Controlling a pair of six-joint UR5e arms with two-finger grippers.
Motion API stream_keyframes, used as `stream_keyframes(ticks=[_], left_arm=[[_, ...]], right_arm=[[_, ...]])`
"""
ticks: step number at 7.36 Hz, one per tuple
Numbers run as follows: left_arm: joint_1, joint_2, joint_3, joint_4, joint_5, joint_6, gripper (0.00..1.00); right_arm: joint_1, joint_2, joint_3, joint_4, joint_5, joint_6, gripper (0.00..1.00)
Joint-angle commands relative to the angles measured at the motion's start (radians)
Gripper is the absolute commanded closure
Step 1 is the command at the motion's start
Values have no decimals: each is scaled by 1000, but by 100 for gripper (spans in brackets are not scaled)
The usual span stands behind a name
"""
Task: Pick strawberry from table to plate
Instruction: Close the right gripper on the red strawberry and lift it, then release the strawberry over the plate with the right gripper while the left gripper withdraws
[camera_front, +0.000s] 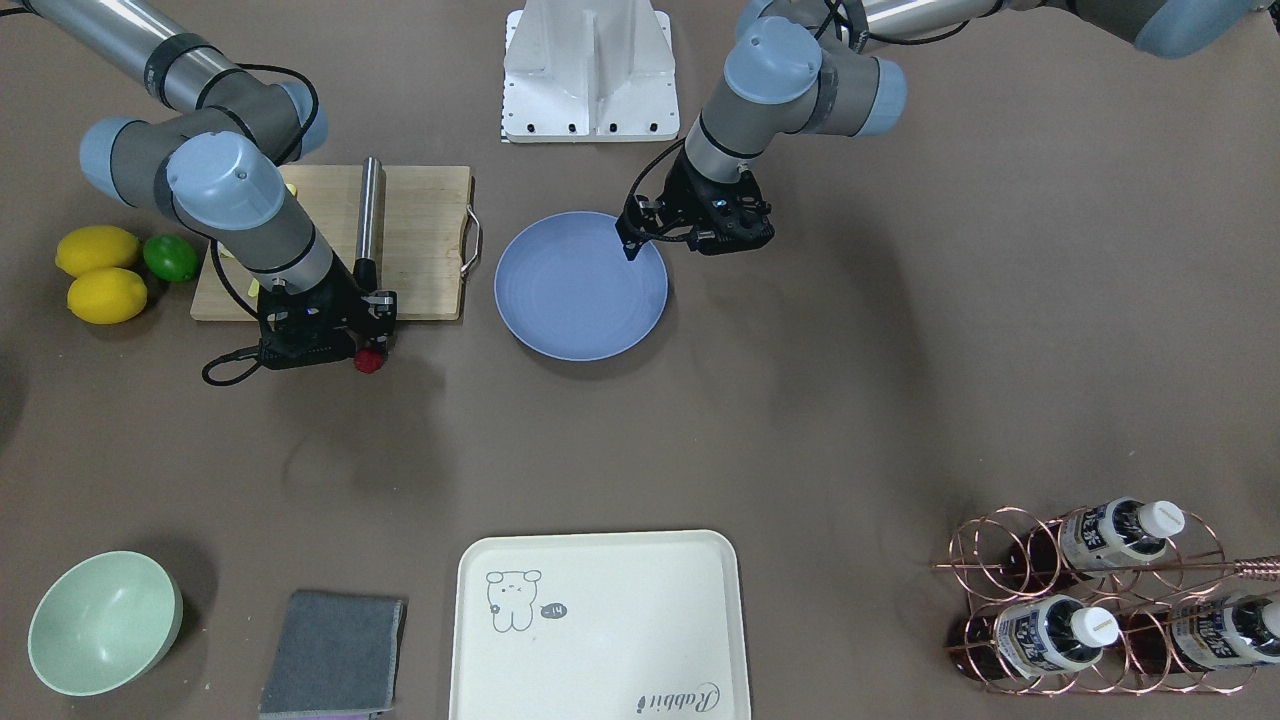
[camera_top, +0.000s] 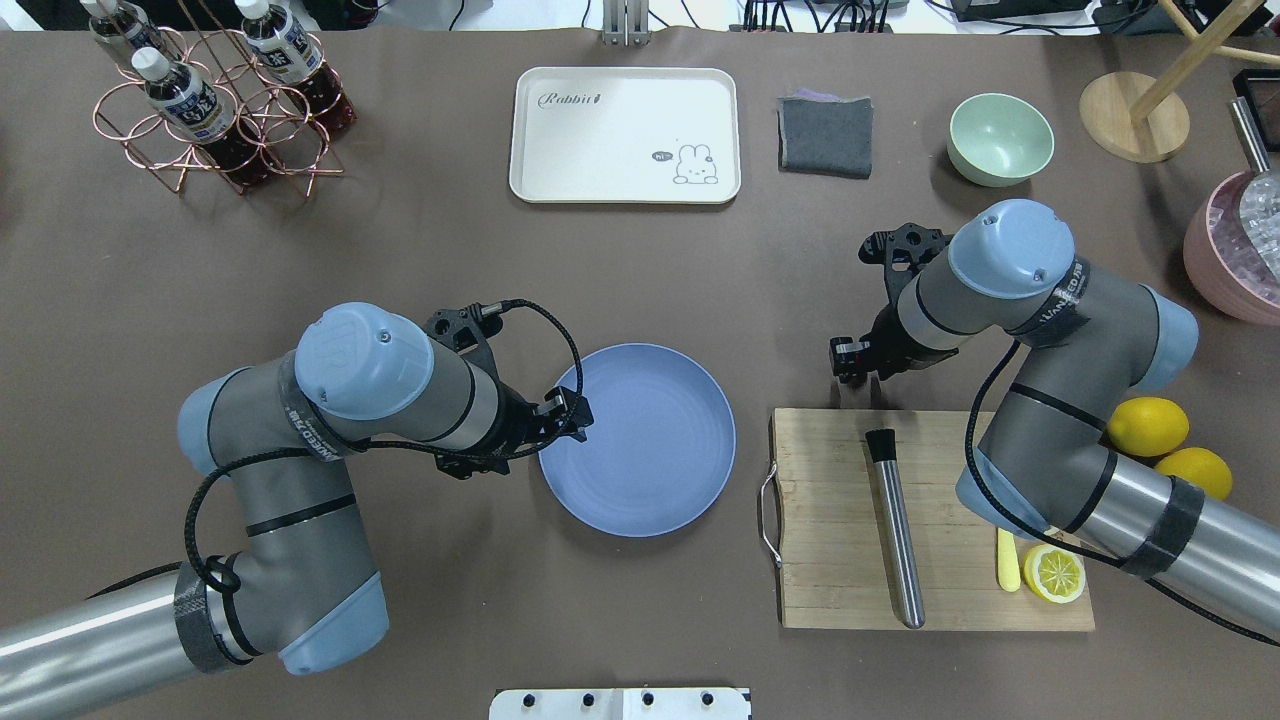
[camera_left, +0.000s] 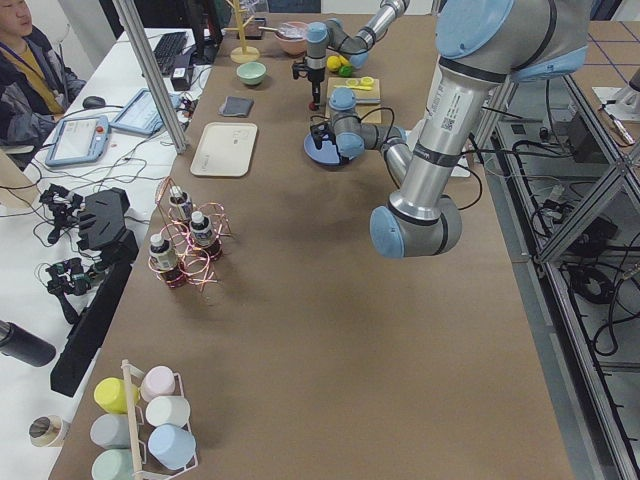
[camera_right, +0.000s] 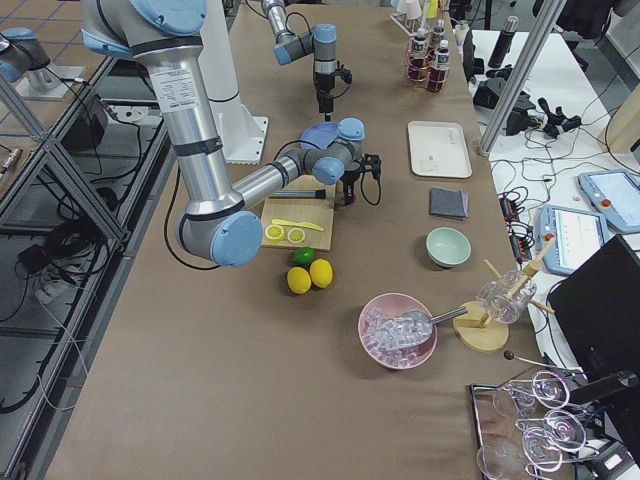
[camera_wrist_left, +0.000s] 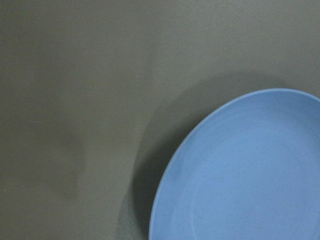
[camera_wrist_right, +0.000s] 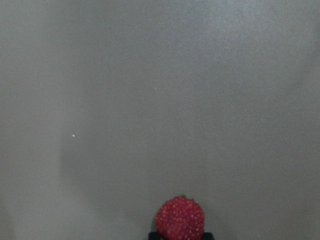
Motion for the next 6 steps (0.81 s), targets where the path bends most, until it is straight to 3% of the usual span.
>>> stream_keyframes(ticks=[1, 2, 4, 5, 6], left_arm=[[0, 1, -4, 0, 4, -1, 3], [-1, 3, -20, 0, 6, -1, 3], [-53, 38, -83, 6, 0, 2, 3], [-99, 84, -111, 5, -8, 22, 10], [-154, 117, -113, 5, -56, 110, 10]], right_arm=[[50, 22, 1, -14, 43, -10, 100], [85, 36, 21, -29, 104, -10, 100], [58, 120, 87, -140, 111, 26, 100], [-18, 137, 128, -149, 64, 121, 100], [-121, 163, 153, -149, -33, 204, 100]])
